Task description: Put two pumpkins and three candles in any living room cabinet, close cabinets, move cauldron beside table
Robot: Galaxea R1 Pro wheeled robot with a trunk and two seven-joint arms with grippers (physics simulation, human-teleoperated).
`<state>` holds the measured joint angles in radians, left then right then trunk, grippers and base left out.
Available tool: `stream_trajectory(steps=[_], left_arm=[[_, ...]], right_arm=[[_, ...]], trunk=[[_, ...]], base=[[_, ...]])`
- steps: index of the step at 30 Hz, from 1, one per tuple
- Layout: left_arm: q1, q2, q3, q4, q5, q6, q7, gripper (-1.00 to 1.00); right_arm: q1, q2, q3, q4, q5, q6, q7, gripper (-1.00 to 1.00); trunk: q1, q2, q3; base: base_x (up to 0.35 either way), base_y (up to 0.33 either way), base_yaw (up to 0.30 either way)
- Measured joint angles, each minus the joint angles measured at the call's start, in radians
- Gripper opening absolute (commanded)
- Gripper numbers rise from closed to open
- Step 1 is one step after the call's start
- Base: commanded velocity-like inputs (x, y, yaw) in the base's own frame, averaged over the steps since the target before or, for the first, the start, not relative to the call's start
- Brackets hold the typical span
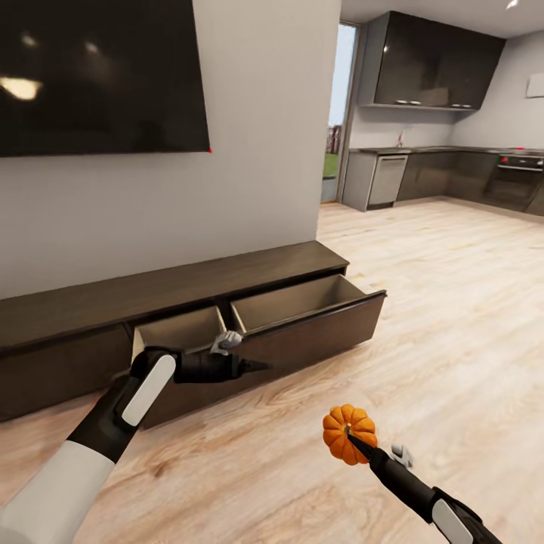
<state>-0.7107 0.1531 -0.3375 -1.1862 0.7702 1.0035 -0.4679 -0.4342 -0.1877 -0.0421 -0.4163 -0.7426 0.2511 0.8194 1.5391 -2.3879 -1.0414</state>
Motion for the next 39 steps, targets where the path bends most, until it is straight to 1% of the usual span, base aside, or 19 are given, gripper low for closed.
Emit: stream_trajectory(steps=[18, 25, 39], left_arm=[[0.0, 0.0, 0.0, 0.0, 0.0, 0.0, -0.002, 1.0], [0.0, 0.0, 0.0, 0.0, 0.0, 0.0, -0.002, 1.0], [0.0, 0.0, 0.0, 0.0, 0.0, 0.0, -0.002, 1.0]], right_arm=[[0.0, 0.0, 0.002, 0.0, 0.0, -0.001, -0.004, -1.0], [-0.001, 0.007, 0.002, 0.0, 0.0, -0.001, -0.004, -1.0], [-0.001, 0.009, 0.002, -0.002, 0.0, -0.001, -0.004, -1.0]], trunk=[[0.0, 0.0, 0.008], [0.0, 0.0, 0.011], [0.0, 0.0, 0.017]], base=[[0.0, 0.0, 0.277], [0.0, 0.0, 0.277], [0.0, 0.0, 0.277]])
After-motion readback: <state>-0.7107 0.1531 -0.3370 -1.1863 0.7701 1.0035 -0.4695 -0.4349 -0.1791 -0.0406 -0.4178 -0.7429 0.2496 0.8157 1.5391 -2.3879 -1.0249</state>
